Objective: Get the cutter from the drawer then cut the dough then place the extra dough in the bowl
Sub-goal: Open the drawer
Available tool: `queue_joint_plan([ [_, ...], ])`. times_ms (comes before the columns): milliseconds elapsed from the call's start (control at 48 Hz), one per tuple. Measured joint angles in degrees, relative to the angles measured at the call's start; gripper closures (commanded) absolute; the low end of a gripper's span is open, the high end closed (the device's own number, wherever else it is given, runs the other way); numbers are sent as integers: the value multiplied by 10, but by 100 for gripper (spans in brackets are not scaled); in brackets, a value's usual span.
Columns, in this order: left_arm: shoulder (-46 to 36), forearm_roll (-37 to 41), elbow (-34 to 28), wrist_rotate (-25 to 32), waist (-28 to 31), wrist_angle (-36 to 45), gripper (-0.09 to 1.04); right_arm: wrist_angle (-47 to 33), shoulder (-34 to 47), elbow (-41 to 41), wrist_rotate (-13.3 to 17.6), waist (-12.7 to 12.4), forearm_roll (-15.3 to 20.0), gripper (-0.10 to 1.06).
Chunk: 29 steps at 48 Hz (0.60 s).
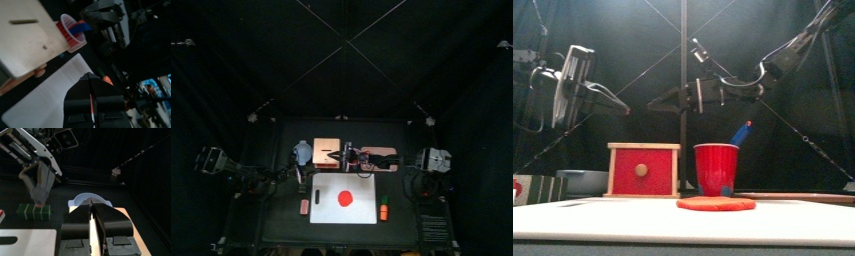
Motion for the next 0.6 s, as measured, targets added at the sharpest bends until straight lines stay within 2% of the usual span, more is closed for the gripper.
queue_joint_plan([
  [104, 49, 0, -19, -32, -1, -2, 83, 42, 23, -33, -1, -1, 0, 100],
  [229, 75, 0, -40, -35, -3, -2, 81, 91, 38, -54, -5, -4, -1, 100],
  [479, 83, -2, -43, -37, -1, -2, 69, 114, 60, -67, -1, -10, 3, 100],
  [604, 83, -14, -43, -37, 1, -1, 58, 118, 63, -70, -1, -11, 3, 100],
])
